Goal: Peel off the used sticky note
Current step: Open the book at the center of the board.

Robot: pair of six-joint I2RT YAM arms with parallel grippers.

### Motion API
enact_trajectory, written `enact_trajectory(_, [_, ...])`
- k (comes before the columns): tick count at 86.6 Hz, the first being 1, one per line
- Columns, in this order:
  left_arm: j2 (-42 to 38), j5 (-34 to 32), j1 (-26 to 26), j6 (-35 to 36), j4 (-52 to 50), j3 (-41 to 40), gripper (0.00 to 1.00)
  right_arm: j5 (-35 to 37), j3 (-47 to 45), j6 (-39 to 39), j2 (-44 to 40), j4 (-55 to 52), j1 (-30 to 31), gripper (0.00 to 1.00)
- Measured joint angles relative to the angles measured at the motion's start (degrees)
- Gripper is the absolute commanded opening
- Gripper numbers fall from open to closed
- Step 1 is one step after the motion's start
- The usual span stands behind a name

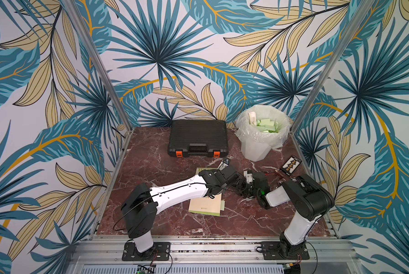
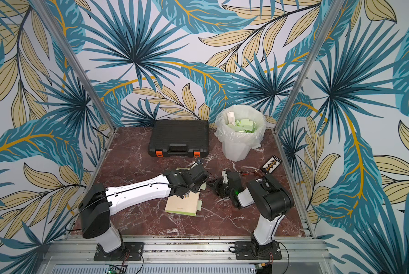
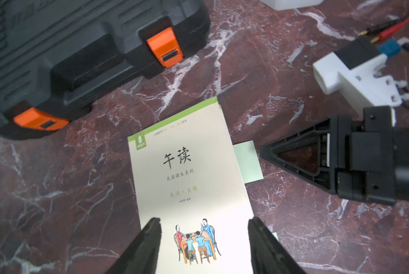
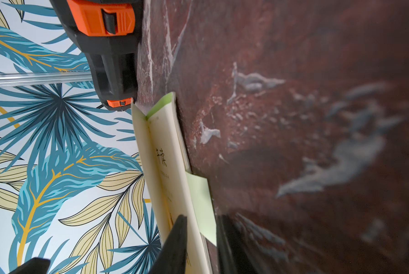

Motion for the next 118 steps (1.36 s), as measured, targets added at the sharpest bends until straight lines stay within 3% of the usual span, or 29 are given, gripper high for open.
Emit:
enact_trajectory(21, [14.32, 0.92, -1.77, 0.39, -2.23, 8.37, 0.86, 0.02, -0.57, -0.46, -0.68, -0.13, -0.72, 0.26])
enact_trajectory(44, [21.14, -2.29, -2.14, -0.48, -8.63, 11.76, 0.87, -0.20, -1.81, -1.07, -1.49, -0.24, -1.75, 0.26])
enact_trajectory(56, [21.51, -4.68, -2.10, -1.46, -11.34, 13.11, 0.82, -0.20, -1.86, -1.07, -1.51, -0.22, -1.75, 0.26])
enact_trajectory(71, [21.51, -9.07, -2.10, -2.89, -14.34, 14.16, 0.65, -0.22, -1.88, -1.05, -1.51, -0.20, -1.86, 0.26])
enact_trajectory(87, [21.51, -11.50, -2.10, -3.30, -16.46, 14.16, 0.39, -0.22, -1.95, -1.05, -1.51, -0.04, -1.97, 0.26])
enact_trajectory(118, [21.51, -14.99, -2.12, -3.72, -18.78, 14.16, 0.08, -0.46, -2.36, -1.01, -1.57, 0.42, -2.08, 0.26])
